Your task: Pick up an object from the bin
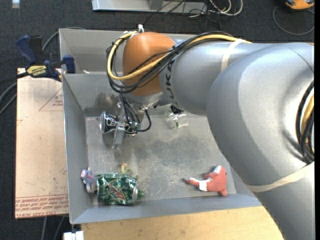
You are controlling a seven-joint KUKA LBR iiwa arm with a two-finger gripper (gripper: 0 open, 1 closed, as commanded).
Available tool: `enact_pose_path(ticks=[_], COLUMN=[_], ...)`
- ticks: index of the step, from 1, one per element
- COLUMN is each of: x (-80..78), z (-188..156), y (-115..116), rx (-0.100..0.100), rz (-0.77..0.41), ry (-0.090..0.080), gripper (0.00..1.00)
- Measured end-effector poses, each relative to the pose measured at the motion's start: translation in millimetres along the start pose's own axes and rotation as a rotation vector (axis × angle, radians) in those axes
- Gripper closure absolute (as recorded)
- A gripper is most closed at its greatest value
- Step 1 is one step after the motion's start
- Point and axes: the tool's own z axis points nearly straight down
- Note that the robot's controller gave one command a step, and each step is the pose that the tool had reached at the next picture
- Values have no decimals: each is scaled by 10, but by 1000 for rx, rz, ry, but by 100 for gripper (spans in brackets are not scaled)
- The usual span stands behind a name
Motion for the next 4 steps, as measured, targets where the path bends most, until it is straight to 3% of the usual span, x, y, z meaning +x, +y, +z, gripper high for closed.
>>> enact_pose_path(ticks=[1, 2, 4], x=[-85, -121, -127], z=[290, 212, 199], y=[253, 34, 38], rx=[2, -12, -13], rz=[-158, -248, -248], ry=[0, -22, -24], gripper=[0, 100, 100])
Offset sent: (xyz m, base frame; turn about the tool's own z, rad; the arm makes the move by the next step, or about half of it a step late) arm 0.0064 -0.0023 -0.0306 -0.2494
